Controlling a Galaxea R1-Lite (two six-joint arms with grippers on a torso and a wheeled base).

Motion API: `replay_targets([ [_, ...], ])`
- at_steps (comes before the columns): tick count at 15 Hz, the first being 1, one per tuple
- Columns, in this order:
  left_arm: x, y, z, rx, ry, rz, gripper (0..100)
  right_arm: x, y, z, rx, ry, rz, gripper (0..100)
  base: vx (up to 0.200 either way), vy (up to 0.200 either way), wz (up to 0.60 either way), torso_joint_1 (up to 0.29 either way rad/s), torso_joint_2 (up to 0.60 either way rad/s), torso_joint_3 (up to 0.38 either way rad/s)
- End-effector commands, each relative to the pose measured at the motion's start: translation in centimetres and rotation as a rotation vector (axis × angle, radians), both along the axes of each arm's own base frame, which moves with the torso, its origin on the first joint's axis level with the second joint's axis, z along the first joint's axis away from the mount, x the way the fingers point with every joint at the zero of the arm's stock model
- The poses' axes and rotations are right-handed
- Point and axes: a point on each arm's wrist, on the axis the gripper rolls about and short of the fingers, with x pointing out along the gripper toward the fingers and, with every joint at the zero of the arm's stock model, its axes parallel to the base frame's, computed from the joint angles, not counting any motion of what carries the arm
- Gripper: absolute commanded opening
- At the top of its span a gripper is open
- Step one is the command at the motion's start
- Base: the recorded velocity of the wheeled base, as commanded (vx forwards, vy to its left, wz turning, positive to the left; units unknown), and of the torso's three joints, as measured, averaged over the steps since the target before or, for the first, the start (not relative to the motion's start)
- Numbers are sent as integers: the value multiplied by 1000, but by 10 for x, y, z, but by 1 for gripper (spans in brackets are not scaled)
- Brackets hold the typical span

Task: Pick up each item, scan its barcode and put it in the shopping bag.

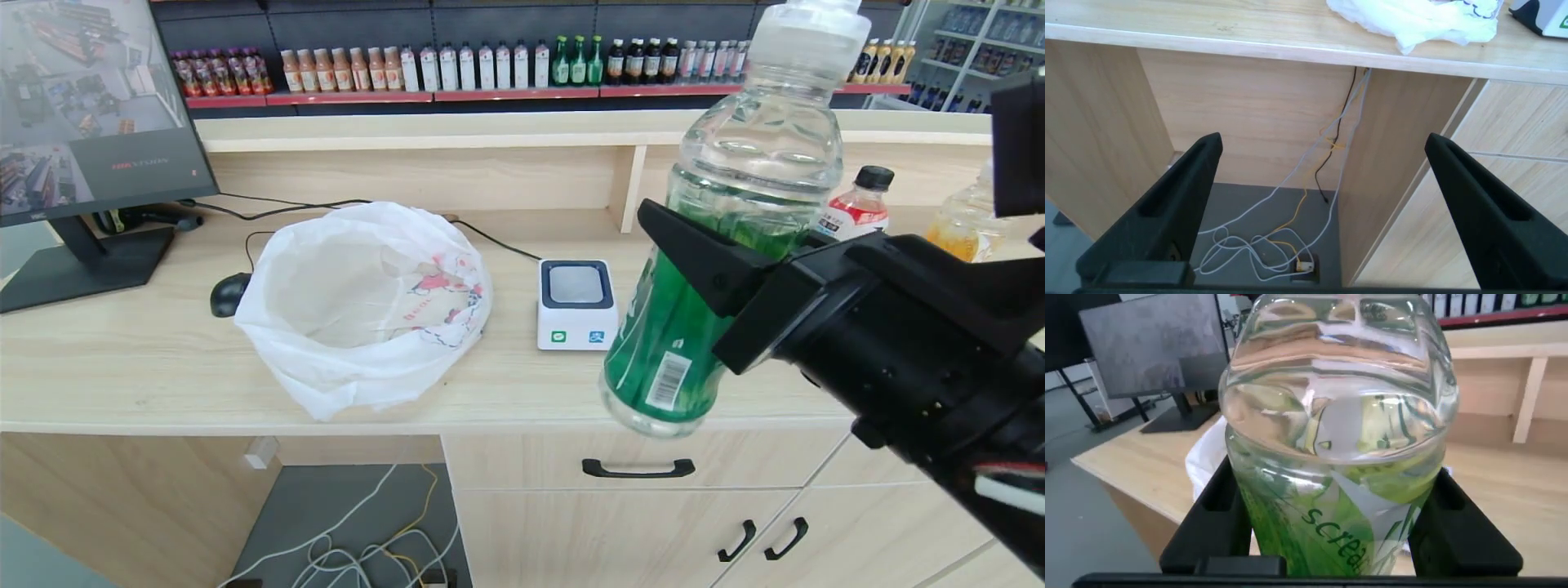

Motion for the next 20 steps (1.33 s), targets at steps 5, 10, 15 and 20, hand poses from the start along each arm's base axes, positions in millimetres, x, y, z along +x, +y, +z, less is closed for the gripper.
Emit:
replay_targets([
  [5,0,0,0,0,0,2,100,37,-32,-15,-134,-111,-26,0,0,0,0,0,0,0],
  [10,0,0,0,0,1,0,100,45,-34,-42,-82,-173,-60,0,0,0,0,0,0,0],
  [15,0,0,0,0,0,2,100,54,-41,-43,-81,-166,-102,0,0,0,0,0,0,0],
  [20,0,0,0,-5,0,2,100,59,-40,-40,-52,-166,-103,0,0,80,0,0,0,1],
])
